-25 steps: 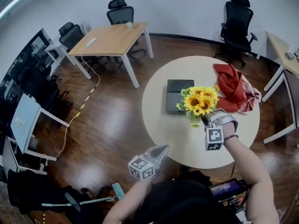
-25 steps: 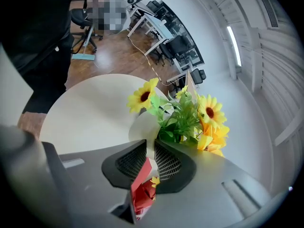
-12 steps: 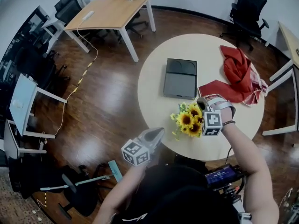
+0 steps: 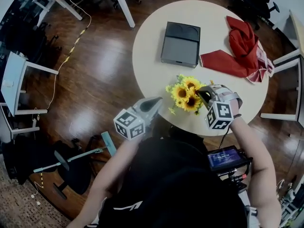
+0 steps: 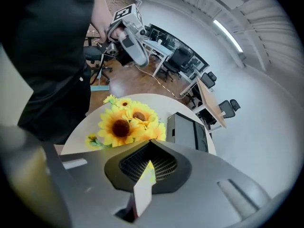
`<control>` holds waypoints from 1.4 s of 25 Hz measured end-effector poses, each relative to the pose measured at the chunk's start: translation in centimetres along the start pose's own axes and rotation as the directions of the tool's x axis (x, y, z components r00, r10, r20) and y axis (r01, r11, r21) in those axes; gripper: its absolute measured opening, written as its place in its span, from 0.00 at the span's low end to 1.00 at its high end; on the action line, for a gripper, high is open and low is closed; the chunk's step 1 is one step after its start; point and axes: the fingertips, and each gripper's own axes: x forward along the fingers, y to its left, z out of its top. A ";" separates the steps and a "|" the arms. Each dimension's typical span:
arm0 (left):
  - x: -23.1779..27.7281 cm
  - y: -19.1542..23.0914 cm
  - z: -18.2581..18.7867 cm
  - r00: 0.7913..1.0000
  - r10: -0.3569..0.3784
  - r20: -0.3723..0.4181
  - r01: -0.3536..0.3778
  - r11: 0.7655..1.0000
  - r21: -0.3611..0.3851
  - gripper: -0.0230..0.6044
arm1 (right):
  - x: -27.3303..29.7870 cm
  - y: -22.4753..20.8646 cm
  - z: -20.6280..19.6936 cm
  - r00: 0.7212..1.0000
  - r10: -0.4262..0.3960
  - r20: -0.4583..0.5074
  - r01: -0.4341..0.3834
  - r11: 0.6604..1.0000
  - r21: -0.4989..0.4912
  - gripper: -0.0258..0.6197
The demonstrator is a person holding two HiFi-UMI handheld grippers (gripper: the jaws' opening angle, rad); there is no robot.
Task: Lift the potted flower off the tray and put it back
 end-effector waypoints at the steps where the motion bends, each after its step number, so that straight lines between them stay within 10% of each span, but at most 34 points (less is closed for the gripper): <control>1: -0.3 -0.1 -0.2 1.000 -0.006 -0.001 0.006 1.000 0.001 0.04 | -0.3 0.6 0.5 1.000 0.005 0.003 -0.005 1.000 0.003 0.04; 15: -7.1 -2.5 -4.9 0.999 -0.048 0.008 0.048 0.998 -0.035 0.04 | 0.4 12.3 6.1 0.987 0.162 -0.019 -0.161 0.985 0.063 0.05; 35: -13.4 -0.5 -5.7 0.996 0.073 0.050 -0.069 0.995 -0.073 0.04 | 8.1 8.6 -0.8 0.922 -0.084 -0.377 0.107 0.993 0.040 0.26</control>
